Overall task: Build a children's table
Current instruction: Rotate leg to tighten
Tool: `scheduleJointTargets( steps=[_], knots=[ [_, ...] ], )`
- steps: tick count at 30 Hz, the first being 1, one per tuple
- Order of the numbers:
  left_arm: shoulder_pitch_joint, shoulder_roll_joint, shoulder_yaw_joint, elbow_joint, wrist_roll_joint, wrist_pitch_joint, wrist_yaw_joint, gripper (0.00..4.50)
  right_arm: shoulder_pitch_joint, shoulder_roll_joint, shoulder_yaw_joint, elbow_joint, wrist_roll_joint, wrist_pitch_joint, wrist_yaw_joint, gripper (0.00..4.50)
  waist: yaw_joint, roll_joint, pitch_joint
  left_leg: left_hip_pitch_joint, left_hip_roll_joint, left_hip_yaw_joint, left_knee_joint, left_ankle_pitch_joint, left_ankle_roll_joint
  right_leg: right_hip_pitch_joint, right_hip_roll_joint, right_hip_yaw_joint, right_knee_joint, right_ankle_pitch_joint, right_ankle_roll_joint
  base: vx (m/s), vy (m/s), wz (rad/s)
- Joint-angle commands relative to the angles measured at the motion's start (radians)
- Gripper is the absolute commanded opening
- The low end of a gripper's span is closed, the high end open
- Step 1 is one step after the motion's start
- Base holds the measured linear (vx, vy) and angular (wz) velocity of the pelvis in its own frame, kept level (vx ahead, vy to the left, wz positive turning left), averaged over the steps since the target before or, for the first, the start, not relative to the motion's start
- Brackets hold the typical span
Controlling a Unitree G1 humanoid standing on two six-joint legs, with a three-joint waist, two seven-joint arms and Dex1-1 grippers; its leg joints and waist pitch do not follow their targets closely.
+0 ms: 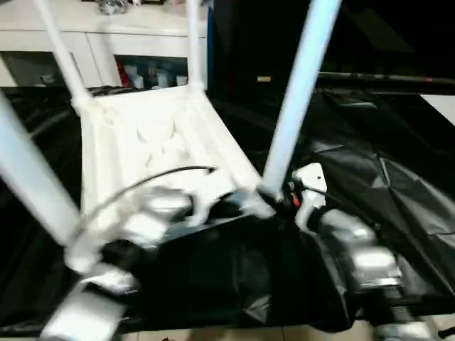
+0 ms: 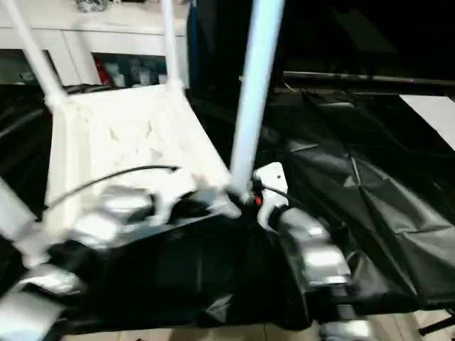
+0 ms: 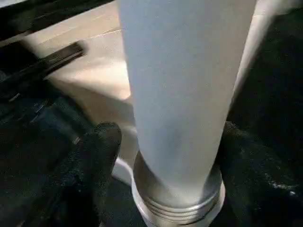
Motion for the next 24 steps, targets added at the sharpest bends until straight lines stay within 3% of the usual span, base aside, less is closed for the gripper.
scheduleJointTargets(
  steps=[1,3,6,7,9,11,12,13,16,20,24],
  knots=[
    [0.033,0.016,-0.039,-0.038,-0.024,0.014,-0.115,0.0,-0.001,-0.03,0.031,-0.037,0.037,0.028,0.113,3.21,0.01,-0.008,-0.047,0.003,0.058,-0.02,-0.07,-0.288,0.043,0.026,-0.062,0.05,-0.069,-0.317,-0.194,0.054,-0.048,0.04],
    [0.041,0.033,-0.039,-0.058,-0.044,0.029,-0.16,0.0,-0.003,-0.052,0.036,-0.04,0.038,0.026,0.157,3.21,0.016,-0.008,-0.05,0.009,0.057,-0.014,-0.064,-0.268,0.046,0.024,-0.061,0.05,-0.061,-0.278,-0.219,0.063,-0.043,0.08],
    [0.05,0.049,-0.04,-0.077,-0.063,0.052,-0.195,0.0,-0.008,-0.072,0.047,-0.036,0.037,0.025,0.193,3.21,0.029,-0.001,-0.06,0.009,0.059,-0.007,-0.054,-0.156,0.059,0.029,-0.053,0.047,-0.035,-0.1,-0.26,0.063,-0.027,0.05],
    [0.059,0.062,-0.036,-0.087,-0.075,0.059,-0.212,0.0,-0.016,-0.097,0.075,-0.027,0.019,0.016,0.229,3.21,0.037,-0.007,-0.059,-0.001,0.057,-0.004,-0.048,-0.099,0.079,0.034,-0.049,0.045,-0.02,-0.003,-0.276,0.058,-0.013,0.03],
    [0.063,0.068,-0.033,-0.086,-0.077,0.054,-0.217,0.0,-0.021,-0.107,0.091,-0.022,0.007,0.009,0.243,3.21,0.045,-0.008,-0.059,-0.001,0.056,-0.002,-0.044,-0.083,0.092,0.036,-0.049,0.044,-0.015,0.025,-0.283,0.0,0.0,0.0],
    [0.069,0.074,-0.03,-0.081,-0.079,0.047,-0.22,0.0,-0.025,-0.106,0.099,-0.018,0.005,0.005,0.248,3.21,0.047,-0.009,-0.057,-0.002,0.057,-0.003,-0.045,-0.108,0.089,0.037,-0.053,0.043,-0.018,-0.027,-0.274,0.0,0.0,0.0],
    [0.069,0.074,-0.029,-0.081,-0.079,0.046,-0.219,0.0,-0.026,-0.105,0.099,-0.018,0.007,0.005,0.248,2.93,0.047,-0.009,-0.057,-0.002,0.057,-0.003,-0.045,-0.108,0.089,0.037,-0.053,0.043,-0.018,-0.027,-0.274,0.0,0.0,0.0],
    [0.076,0.078,-0.024,-0.077,-0.082,0.042,-0.222,0.0,-0.033,-0.095,0.093,-0.013,0.024,0.014,0.255,2.93,0.045,-0.008,-0.054,-0.001,0.059,-0.005,-0.049,-0.147,0.069,0.037,-0.055,0.043,-0.027,-0.111,-0.254,0.0,0.0,0.0],
    [0.078,0.081,-0.021,-0.068,-0.079,0.034,-0.222,0.0,-0.037,-0.091,0.091,-0.011,0.031,0.019,0.269,2.81,0.044,-0.009,-0.051,0.003,0.06,-0.008,-0.055,-0.193,0.038,0.034,-0.056,0.045,-0.037,-0.211,-0.224,0.0,0.0,0.0],
    [0.083,0.087,-0.022,-0.064,-0.082,0.035,-0.228,0.0,-0.041,-0.092,0.088,-0.004,0.048,0.023,0.284,2.55,0.043,-0.009,-0.053,0.004,0.06,-0.008,-0.055,-0.182,0.029,0.034,-0.055,0.046,-0.034,-0.193,-0.22,0.0,0.0,0.0],
    [0.085,0.09,-0.023,-0.063,-0.083,0.039,-0.235,0.0,-0.033,-0.094,0.09,-0.007,0.055,0.029,0.292,2.53,0.044,-0.006,-0.055,0.001,0.057,-0.006,-0.05,-0.145,0.044,0.036,-0.053,0.045,-0.027,-0.129,-0.235,0.0,0.0,0.0]
  ],
)
